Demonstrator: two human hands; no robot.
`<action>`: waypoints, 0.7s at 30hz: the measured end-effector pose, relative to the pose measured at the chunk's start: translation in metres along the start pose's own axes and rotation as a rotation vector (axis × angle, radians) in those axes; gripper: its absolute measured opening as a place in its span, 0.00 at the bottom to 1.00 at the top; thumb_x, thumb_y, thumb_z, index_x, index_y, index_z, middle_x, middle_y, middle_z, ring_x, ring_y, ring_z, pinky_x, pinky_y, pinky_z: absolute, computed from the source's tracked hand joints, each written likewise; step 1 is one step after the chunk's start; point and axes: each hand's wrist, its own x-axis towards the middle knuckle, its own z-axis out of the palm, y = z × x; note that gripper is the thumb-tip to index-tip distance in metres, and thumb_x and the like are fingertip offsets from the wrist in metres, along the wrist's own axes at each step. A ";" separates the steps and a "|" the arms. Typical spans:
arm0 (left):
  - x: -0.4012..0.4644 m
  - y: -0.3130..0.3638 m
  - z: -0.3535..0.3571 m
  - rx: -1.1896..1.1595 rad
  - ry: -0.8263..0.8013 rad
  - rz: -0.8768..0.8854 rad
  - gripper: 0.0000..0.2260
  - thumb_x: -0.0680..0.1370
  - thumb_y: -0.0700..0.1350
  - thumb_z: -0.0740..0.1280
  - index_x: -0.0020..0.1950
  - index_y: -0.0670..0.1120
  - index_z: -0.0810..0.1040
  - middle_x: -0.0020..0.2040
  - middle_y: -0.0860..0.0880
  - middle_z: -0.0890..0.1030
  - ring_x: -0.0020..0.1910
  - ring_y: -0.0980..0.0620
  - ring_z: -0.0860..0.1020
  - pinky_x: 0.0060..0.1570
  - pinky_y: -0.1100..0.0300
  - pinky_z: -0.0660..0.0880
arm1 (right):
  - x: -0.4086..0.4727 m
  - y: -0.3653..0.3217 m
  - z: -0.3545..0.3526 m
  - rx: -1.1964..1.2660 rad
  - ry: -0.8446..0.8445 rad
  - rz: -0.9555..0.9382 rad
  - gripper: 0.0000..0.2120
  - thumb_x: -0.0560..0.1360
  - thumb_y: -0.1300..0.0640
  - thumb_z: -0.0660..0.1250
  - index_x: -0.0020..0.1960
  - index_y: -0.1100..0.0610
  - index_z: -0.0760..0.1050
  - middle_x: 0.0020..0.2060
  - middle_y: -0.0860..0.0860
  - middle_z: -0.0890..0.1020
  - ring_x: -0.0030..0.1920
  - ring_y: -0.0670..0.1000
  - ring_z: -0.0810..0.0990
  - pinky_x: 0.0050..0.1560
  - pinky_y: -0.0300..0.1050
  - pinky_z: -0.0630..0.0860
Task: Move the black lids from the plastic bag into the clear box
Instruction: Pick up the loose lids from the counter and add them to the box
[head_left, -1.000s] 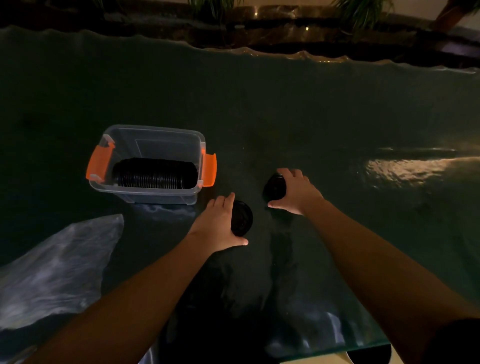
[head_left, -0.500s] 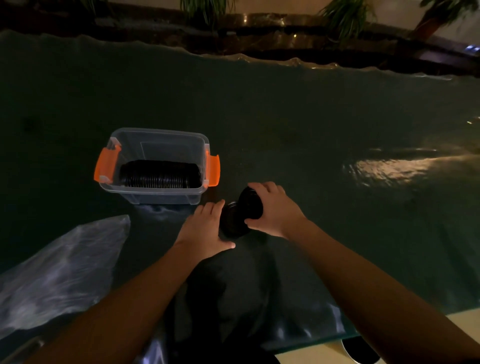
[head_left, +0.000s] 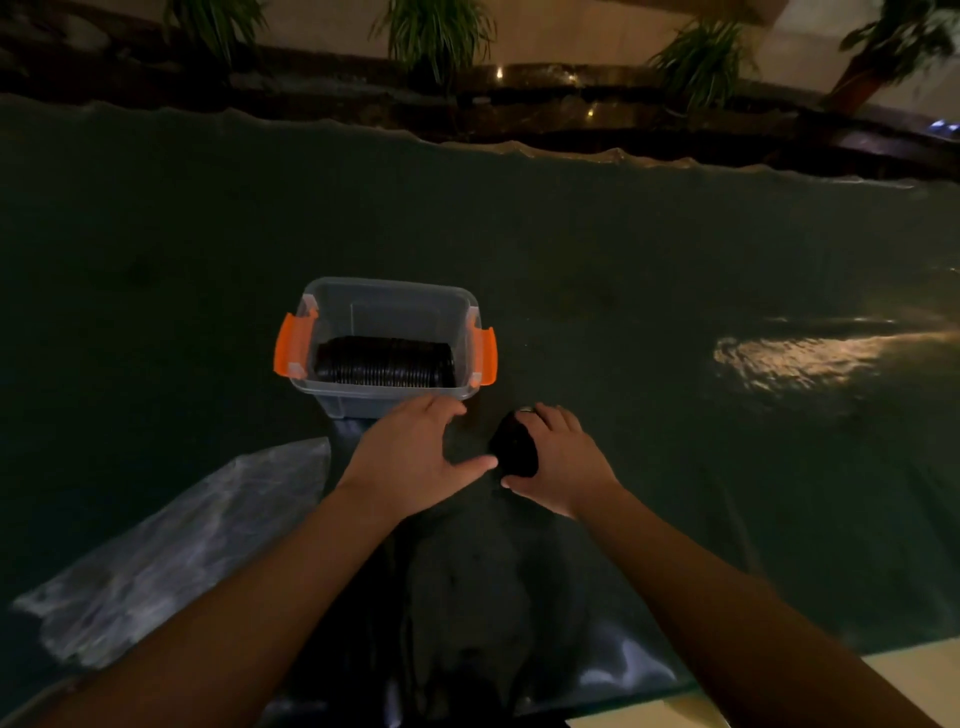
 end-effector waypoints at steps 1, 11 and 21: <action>0.002 -0.001 -0.010 0.007 0.038 0.014 0.29 0.70 0.72 0.67 0.63 0.55 0.75 0.59 0.55 0.78 0.58 0.56 0.76 0.53 0.61 0.72 | -0.003 -0.003 0.002 -0.027 0.040 -0.013 0.43 0.68 0.36 0.73 0.77 0.49 0.61 0.74 0.53 0.67 0.75 0.58 0.61 0.73 0.57 0.66; 0.062 -0.045 -0.064 0.168 0.124 0.075 0.24 0.75 0.62 0.70 0.66 0.53 0.74 0.62 0.50 0.78 0.63 0.50 0.74 0.63 0.49 0.73 | -0.005 -0.027 0.021 -0.257 0.077 0.067 0.28 0.75 0.43 0.69 0.71 0.51 0.69 0.66 0.54 0.74 0.64 0.58 0.73 0.63 0.54 0.73; 0.131 -0.062 -0.048 0.236 -0.286 0.172 0.35 0.68 0.64 0.75 0.71 0.53 0.70 0.66 0.53 0.75 0.63 0.51 0.72 0.63 0.48 0.72 | -0.003 -0.030 0.034 -0.384 0.095 0.094 0.21 0.79 0.56 0.62 0.72 0.52 0.69 0.60 0.54 0.79 0.57 0.57 0.80 0.58 0.51 0.73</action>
